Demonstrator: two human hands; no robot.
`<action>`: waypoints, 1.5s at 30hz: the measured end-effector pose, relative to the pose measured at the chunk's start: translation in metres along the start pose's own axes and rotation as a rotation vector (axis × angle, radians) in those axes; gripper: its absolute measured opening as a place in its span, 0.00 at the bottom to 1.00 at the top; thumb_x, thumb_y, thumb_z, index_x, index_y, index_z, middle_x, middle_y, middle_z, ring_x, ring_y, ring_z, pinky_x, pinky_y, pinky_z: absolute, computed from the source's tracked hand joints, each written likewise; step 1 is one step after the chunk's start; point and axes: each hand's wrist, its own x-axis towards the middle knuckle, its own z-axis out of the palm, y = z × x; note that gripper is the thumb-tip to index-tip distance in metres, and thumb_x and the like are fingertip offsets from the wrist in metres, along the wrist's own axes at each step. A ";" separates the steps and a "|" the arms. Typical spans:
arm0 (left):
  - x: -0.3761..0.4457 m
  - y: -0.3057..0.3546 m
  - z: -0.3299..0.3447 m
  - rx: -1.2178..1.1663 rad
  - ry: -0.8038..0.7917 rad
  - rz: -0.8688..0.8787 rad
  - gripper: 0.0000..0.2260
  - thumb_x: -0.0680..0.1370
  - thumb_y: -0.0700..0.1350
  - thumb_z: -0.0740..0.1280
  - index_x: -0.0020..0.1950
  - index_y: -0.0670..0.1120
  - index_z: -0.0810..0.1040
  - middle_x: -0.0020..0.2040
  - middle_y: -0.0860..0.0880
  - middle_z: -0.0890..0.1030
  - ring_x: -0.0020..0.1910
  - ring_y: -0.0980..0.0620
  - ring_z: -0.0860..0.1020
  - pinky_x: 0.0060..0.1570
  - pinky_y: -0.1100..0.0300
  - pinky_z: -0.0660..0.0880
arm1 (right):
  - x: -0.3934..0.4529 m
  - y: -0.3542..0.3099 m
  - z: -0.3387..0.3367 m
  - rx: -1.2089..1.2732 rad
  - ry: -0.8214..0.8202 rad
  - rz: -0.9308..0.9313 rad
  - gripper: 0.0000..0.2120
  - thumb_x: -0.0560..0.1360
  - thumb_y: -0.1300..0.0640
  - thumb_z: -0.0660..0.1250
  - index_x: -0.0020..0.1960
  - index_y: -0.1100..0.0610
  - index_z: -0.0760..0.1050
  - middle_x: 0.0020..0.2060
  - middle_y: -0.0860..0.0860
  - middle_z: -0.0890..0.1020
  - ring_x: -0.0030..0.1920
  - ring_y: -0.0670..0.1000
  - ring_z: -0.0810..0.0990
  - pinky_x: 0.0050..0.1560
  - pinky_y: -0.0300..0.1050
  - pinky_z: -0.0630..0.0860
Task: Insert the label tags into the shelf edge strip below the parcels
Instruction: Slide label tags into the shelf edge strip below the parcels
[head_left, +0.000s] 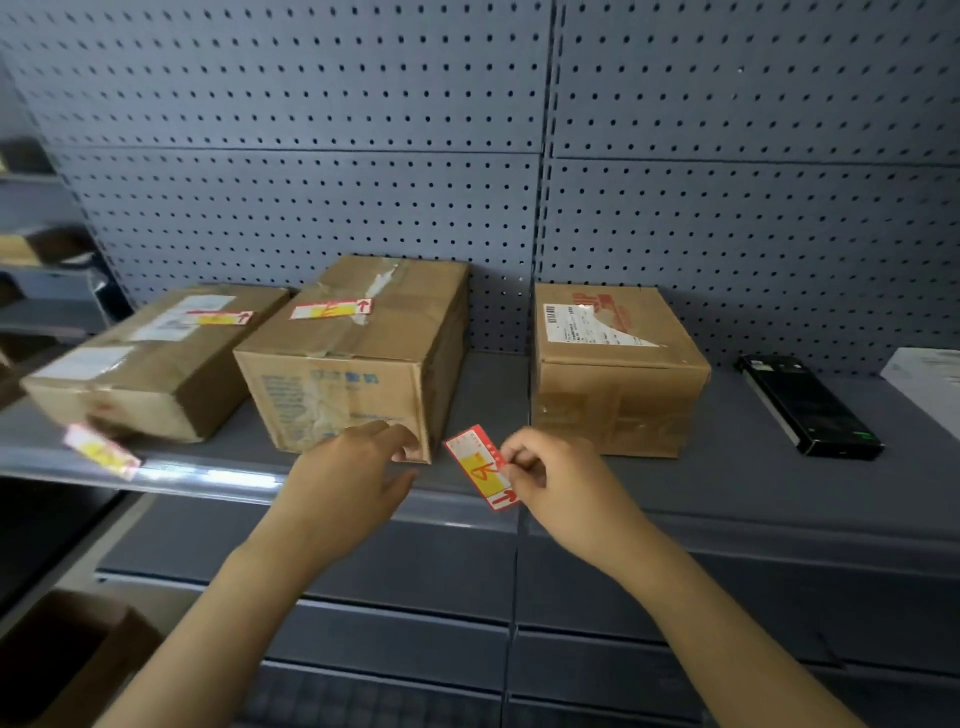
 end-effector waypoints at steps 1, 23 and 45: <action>-0.004 -0.010 -0.002 0.000 0.001 -0.008 0.10 0.76 0.49 0.65 0.57 0.52 0.75 0.55 0.53 0.80 0.52 0.48 0.79 0.48 0.53 0.77 | 0.004 -0.007 0.009 -0.004 0.002 0.003 0.04 0.76 0.58 0.65 0.46 0.49 0.75 0.40 0.43 0.82 0.39 0.44 0.80 0.41 0.53 0.80; -0.015 -0.140 0.010 0.035 -0.148 0.160 0.12 0.77 0.49 0.61 0.59 0.53 0.75 0.60 0.53 0.79 0.57 0.50 0.77 0.53 0.58 0.72 | 0.037 -0.091 0.116 -0.059 0.096 0.174 0.05 0.74 0.59 0.66 0.47 0.50 0.76 0.42 0.46 0.83 0.41 0.47 0.80 0.43 0.55 0.80; -0.006 -0.143 0.040 0.065 -0.151 0.219 0.13 0.76 0.44 0.62 0.61 0.50 0.70 0.62 0.50 0.75 0.62 0.49 0.70 0.59 0.55 0.69 | 0.063 -0.083 0.134 -0.099 0.102 0.148 0.05 0.75 0.58 0.66 0.49 0.49 0.76 0.43 0.44 0.83 0.42 0.44 0.80 0.42 0.52 0.80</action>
